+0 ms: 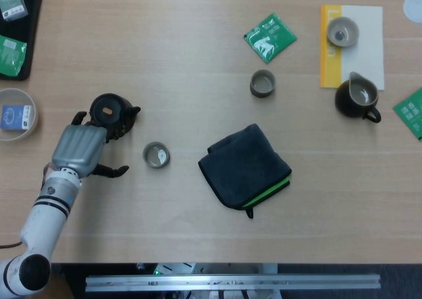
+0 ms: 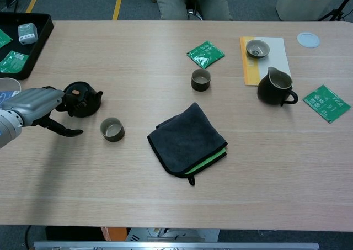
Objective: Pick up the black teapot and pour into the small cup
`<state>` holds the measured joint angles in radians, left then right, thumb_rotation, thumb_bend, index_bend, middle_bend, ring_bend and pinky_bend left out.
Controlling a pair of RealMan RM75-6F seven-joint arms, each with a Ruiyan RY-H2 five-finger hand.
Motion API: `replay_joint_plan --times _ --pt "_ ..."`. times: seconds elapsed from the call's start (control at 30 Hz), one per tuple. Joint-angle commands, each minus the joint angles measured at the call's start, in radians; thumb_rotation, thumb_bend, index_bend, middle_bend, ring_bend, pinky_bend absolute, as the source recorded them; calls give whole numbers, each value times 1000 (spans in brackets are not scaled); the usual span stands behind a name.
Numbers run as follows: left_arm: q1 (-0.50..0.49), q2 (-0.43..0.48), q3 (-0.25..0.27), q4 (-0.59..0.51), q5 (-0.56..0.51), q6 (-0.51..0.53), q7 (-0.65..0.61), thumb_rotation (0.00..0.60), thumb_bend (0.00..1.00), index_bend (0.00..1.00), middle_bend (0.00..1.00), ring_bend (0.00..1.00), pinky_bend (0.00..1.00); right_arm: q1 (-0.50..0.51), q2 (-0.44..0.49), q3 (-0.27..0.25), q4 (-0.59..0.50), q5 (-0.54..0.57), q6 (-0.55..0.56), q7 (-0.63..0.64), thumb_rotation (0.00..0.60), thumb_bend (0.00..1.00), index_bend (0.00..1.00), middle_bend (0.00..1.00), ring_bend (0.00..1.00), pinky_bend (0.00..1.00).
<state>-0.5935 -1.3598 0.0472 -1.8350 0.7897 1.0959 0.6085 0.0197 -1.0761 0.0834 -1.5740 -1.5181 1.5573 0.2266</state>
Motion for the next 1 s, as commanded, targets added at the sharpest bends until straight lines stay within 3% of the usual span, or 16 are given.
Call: replay_joint_plan --times 0.03,0.2,0.77,0.87,1.0 --pt "1 -3 1 5 -2 -5 -4 362 169 329 383 292 78 0 0 0 -1 1 -1 -2 600 185 458 421 285 315" --pt "1 -9 -3 19 -7 -17 -18 361 170 361 423 329 78 0 1 1 -3 3 0 -3 600 186 458 421 285 315" --pt "-43 -28 -33 130 -30 -100 -28 349 169 622 706 550 78 -3 4 10 1 13 8 4 600 185 458 421 285 315" --pt "-49 -28 -45 142 -30 -105 -40 318 169 679 766 606 78 -4 3 10 2 14 10 6 600 185 458 421 285 315" --pt "-52 -20 -62 147 -20 -105 -64 162 165 742 829 667 78 -4 2 11 3 14 10 7 600 185 458 421 285 315"
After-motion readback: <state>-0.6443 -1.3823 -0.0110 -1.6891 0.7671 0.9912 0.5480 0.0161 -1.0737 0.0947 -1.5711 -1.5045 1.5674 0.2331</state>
